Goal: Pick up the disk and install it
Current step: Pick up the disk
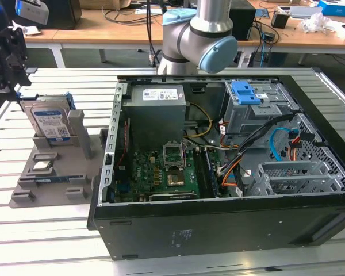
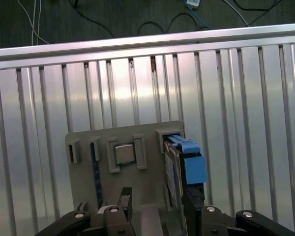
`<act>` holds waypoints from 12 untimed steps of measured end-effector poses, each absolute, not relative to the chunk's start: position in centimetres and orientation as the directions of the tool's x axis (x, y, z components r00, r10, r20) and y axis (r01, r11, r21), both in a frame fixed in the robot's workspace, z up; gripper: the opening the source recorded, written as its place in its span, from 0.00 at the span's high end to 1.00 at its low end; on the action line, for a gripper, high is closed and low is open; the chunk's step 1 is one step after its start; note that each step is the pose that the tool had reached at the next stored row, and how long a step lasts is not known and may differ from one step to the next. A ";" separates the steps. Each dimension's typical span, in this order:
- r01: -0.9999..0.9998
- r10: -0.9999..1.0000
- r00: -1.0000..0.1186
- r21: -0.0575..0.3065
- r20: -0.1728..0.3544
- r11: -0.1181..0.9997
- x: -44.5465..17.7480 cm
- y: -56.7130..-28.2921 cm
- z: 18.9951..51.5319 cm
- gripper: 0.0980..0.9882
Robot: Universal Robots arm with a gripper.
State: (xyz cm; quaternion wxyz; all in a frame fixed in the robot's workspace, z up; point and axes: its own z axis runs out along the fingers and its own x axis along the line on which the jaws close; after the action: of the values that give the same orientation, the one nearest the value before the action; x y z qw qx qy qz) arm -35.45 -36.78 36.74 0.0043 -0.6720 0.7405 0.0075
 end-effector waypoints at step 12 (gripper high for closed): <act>-0.999 -0.999 -0.048 0.005 -0.013 0.048 -35.0 -35.1 35.1 0.50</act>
State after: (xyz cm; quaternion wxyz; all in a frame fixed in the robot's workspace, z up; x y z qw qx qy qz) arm -35.03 -35.13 35.09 0.0029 -0.6898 0.7240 0.0060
